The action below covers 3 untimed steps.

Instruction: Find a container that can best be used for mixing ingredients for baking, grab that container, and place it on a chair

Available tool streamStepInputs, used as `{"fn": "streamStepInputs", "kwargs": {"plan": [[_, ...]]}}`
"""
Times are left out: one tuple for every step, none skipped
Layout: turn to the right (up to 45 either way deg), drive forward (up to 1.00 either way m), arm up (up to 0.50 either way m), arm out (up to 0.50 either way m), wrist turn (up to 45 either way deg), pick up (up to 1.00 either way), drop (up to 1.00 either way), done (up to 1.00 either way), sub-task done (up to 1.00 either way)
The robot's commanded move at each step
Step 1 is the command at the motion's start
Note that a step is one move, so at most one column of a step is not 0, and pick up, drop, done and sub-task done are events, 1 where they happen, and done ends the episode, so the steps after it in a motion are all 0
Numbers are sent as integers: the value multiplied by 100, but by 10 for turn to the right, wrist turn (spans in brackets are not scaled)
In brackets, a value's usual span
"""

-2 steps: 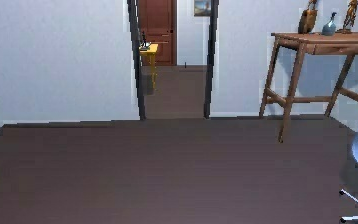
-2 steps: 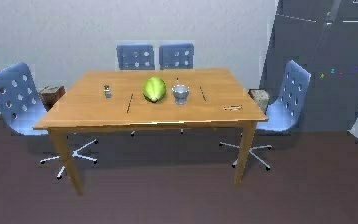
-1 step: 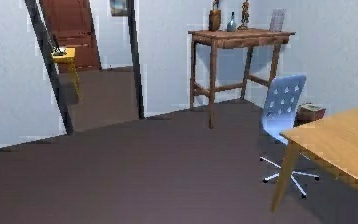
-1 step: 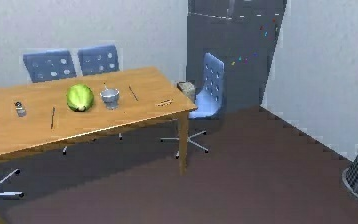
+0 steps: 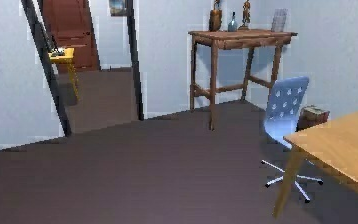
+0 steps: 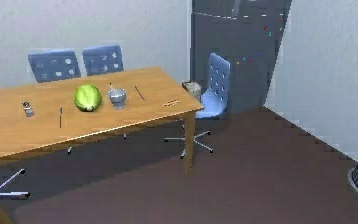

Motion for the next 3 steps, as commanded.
{"fn": "streamStepInputs", "kwargs": {"plan": [[-450,0,0,0,0,0,0,0,0],[-210,0,0,0,0,0,0,0,0],[0,35,0,0,0,0,0,0,0]]}}
